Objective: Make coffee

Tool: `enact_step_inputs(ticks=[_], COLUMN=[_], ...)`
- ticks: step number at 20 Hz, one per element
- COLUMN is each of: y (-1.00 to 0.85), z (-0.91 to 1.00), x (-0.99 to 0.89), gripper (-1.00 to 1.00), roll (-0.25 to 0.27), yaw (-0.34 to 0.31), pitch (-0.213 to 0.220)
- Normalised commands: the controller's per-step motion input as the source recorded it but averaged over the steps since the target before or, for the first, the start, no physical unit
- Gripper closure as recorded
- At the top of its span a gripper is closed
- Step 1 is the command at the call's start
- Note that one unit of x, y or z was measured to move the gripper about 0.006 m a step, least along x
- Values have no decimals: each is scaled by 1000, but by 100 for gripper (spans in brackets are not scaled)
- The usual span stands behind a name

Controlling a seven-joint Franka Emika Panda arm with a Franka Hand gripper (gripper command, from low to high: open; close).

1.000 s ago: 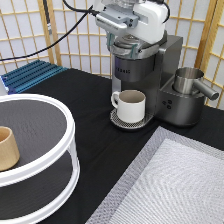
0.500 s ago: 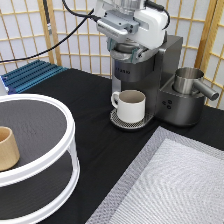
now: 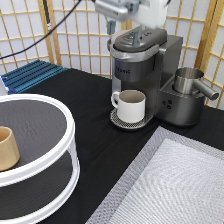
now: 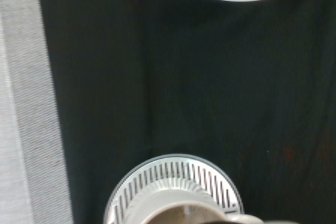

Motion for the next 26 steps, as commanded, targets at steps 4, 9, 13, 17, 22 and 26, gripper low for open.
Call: enact_step_inputs(ticks=[4, 9, 13, 17, 22, 26], y=[167, 0, 0, 0, 0, -2], z=[19, 68, 111, 104, 55, -50], x=[-192, 0, 0, 0, 0, -42], gripper=[-100, -100, -100, -100, -100, -100], roll=[0, 0, 0, 0, -2, -38], yaw=[304, 375, 375, 375, 375, 375], pitch=[-84, -27, -9, -17, -36, -38])
